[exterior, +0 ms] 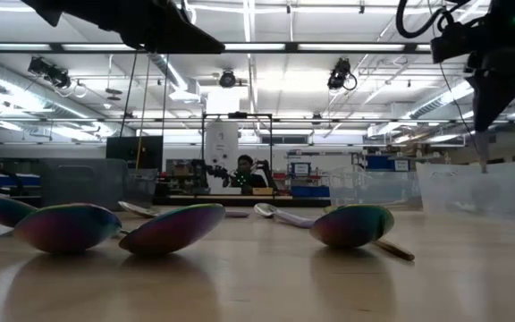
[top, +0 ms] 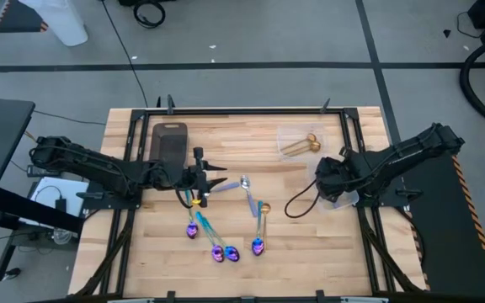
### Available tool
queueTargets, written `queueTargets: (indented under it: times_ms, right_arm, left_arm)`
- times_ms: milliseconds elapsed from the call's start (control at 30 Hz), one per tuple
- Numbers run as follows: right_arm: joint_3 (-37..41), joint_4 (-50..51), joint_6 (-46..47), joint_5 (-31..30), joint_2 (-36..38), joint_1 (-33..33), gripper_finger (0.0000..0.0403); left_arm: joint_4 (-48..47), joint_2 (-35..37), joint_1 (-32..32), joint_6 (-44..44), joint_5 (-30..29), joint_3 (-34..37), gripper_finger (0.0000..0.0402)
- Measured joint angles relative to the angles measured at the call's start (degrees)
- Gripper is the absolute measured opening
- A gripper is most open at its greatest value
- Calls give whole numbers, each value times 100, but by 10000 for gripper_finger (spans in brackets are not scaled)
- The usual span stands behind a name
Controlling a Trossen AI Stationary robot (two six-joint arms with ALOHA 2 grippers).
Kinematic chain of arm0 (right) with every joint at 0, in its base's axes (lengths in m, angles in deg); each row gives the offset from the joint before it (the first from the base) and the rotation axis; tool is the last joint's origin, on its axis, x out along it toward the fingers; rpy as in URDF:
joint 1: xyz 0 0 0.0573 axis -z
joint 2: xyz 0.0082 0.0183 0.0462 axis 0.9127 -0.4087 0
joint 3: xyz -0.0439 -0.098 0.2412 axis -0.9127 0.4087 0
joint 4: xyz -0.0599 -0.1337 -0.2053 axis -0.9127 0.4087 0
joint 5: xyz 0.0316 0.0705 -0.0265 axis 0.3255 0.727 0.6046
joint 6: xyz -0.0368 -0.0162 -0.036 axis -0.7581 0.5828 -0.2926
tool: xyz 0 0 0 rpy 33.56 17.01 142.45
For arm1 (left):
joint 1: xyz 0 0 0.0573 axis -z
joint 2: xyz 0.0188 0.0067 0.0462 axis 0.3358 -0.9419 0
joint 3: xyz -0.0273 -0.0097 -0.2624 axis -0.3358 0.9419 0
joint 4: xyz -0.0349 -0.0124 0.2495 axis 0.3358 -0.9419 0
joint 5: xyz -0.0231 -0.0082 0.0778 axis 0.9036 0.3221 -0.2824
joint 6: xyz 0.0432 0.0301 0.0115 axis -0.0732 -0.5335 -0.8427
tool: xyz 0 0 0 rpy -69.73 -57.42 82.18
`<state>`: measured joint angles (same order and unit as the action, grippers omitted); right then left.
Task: Sort silverware by color (type)
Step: Put the purple spoon into the bottom transparent bin
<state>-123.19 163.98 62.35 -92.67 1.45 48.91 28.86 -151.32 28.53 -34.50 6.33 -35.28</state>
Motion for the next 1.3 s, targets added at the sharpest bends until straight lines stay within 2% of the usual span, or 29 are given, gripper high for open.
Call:
queueTargets:
  times_ms: [167, 467, 633, 833, 967, 1167, 1300]
  right_arm:
    - [0, 179, 124, 49, 0, 7, 55]
    - [286, 136, 516, 830, 4, 7, 64]
    - [457, 60, 563, 1153, 4, 8, 93]
    - [329, 83, 517, 2078, 2, 59, 145]
    - [286, 73, 633, 2397, 1, 72, 170]
    - [284, 70, 769, 2713, 0, 72, 180]
    - [282, 72, 805, 3285, 0, 95, 178]
  left_arm:
    - [-29, 0, -7, 4, 0, 1, 142]
    - [-51, -2, -7, 324, 0, 0, 142]
    - [-52, -21, -7, 326, 0, 0, 142]
    - [-57, -22, -7, 319, 0, 0, 142]
    - [-55, -22, -7, 365, 0, 0, 142]
    - [-55, -22, -7, 455, 0, 0, 142]
    - [-55, -22, -11, 455, 0, 0, 142]
